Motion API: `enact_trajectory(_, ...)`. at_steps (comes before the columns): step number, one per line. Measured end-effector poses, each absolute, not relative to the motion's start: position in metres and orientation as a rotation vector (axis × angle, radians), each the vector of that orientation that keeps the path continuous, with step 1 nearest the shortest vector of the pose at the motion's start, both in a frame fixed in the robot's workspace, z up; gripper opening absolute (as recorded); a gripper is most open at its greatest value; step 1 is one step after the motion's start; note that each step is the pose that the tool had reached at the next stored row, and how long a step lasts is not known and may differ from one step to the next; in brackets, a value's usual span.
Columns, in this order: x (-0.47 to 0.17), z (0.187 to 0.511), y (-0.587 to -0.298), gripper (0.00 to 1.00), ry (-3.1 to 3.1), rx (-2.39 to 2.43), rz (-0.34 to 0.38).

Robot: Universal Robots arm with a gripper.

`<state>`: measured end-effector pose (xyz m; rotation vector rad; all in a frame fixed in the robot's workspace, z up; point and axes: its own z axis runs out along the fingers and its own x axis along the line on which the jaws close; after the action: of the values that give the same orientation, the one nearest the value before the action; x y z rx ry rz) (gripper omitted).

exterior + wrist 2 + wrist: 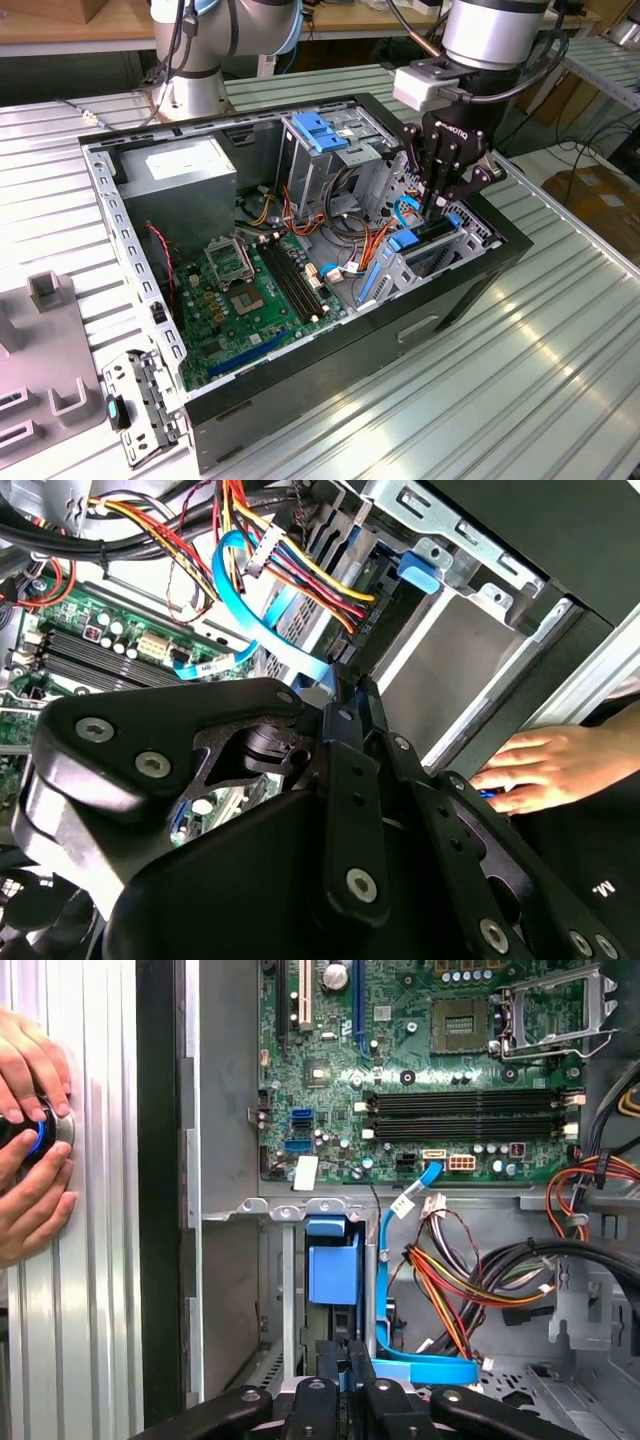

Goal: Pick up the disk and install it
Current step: 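Insert the second disk wire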

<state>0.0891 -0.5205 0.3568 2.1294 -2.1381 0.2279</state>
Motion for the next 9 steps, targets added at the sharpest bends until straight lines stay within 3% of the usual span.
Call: enact_trajectory(9, 0.0854, 0.3537, -0.5249, 0.16, -2.163, 2.148, 0.239)
